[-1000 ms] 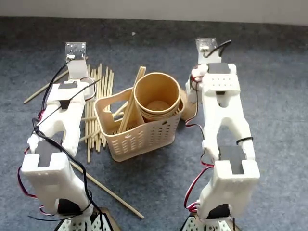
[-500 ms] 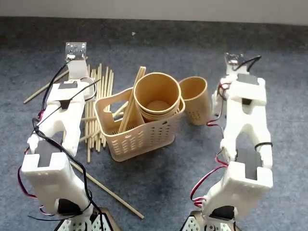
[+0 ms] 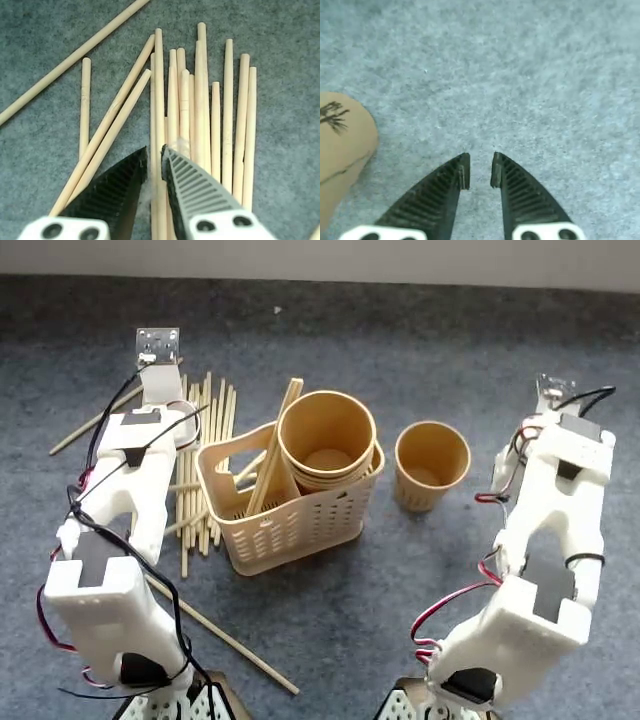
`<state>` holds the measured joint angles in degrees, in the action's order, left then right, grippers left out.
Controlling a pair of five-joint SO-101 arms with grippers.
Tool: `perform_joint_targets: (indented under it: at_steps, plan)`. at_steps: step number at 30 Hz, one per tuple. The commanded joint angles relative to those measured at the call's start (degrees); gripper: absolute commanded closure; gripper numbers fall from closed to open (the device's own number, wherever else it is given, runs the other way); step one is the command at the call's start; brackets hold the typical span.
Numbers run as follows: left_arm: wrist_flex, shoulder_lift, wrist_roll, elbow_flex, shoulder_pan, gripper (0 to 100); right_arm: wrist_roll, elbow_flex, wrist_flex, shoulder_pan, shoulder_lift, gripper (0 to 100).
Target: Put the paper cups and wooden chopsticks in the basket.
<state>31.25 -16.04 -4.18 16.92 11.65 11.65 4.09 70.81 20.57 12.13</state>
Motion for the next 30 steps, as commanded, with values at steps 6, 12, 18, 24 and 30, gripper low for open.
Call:
perform_joint_targets:
  at_steps: [6, 12, 18, 24, 30]
  plan:
    - [-0.7, 0.4, 0.44, -2.15, -0.48, 91, -6.07, -19.12, 13.41, -9.63, -16.13, 86.0]
    - [-0.7, 0.4, 0.44, -2.15, -0.31, 91, -5.89, -25.27, 18.95, -17.54, -17.1, 83.2]
    - [-0.7, 0.4, 0.44, -2.15, -0.31, 91, -5.8, -21.67, 16.66, -17.71, -13.76, 83.2]
    - [-0.7, 0.48, 0.44, -2.15, -0.31, 91, -3.87, -21.67, 16.57, -17.71, -4.44, 83.2]
    - [-0.7, 0.48, 0.44, -2.15, -0.31, 91, -3.87, -22.2, 16.48, -16.75, 5.67, 83.2]
